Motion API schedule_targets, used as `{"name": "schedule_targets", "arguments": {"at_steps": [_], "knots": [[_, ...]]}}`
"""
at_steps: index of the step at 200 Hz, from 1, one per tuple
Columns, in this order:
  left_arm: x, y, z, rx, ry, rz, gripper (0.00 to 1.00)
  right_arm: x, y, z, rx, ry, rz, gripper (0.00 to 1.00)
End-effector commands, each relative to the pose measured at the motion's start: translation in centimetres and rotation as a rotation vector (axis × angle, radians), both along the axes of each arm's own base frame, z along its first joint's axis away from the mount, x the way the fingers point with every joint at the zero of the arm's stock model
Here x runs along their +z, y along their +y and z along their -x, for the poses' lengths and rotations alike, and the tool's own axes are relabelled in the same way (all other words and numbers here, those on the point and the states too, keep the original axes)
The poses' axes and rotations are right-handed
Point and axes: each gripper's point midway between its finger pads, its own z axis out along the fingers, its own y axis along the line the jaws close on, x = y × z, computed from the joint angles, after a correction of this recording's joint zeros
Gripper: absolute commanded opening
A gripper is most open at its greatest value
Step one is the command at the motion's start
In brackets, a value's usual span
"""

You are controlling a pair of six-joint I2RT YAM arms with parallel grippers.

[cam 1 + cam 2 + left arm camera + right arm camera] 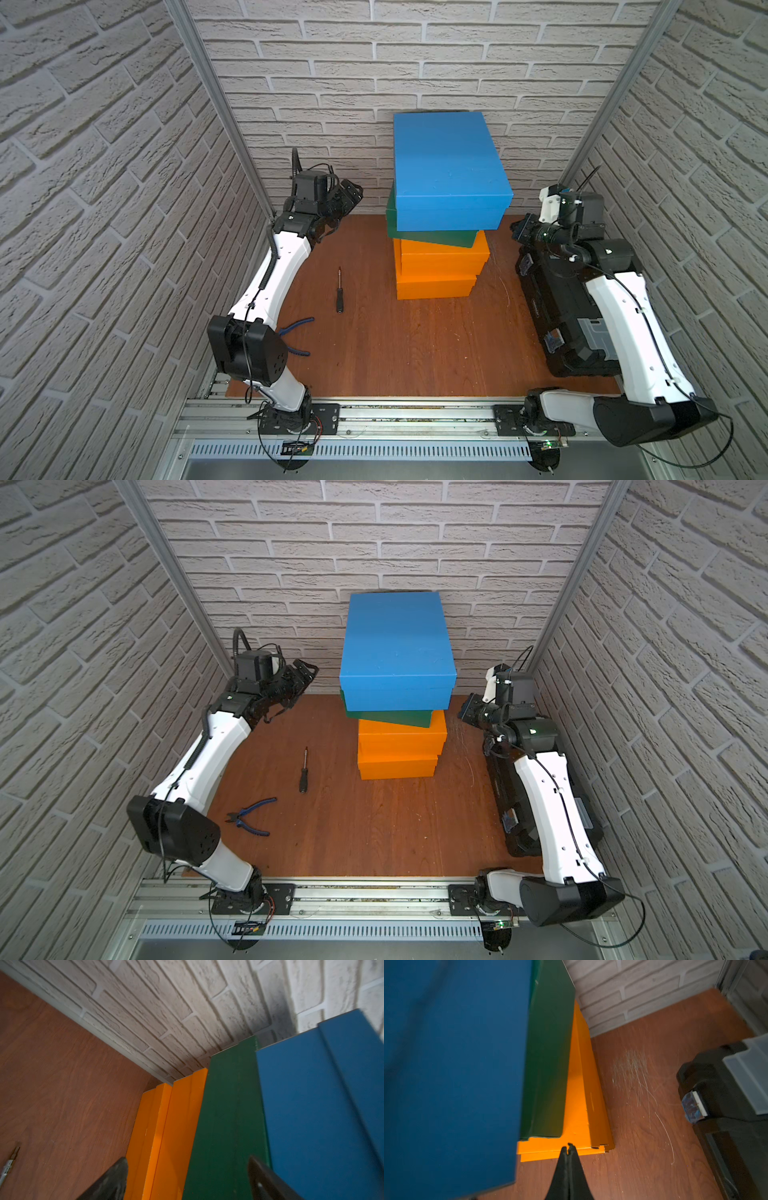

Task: Stack the shoeboxes
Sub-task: Adjust the shoeboxes at the center of the board.

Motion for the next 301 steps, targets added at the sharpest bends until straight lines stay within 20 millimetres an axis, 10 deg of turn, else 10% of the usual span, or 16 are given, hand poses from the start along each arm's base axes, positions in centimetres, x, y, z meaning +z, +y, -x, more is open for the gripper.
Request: {"name": "schedule_targets", "arguments": {"at_steps": [1, 70, 163, 301], "knots": [[-0.4, -0.7, -1.4, -0.013, -0.025, 0.020, 0.89, 1.4, 0.4, -1.4, -0.001, -0.084, -0.069, 0.03], [-7.6, -0.2, -4.2, 0.007, 0.098, 0.025, 0.88, -8.9, -2.6, -5.2, -0.072, 0.169, -0.212, 0.03], [-20.8, -2.0, -7.0, 0.023, 0.323, 0.098, 0.91, -20.4, -1.1, -9.7, 0.013, 0.394, -0.276, 0.03], [-28.2, -7.8, -4.8, -0.062, 0.433, 0.150, 0.91, -29.7, 6.4, -10.2, 0.124, 0.531, -0.337, 0.03]]}}
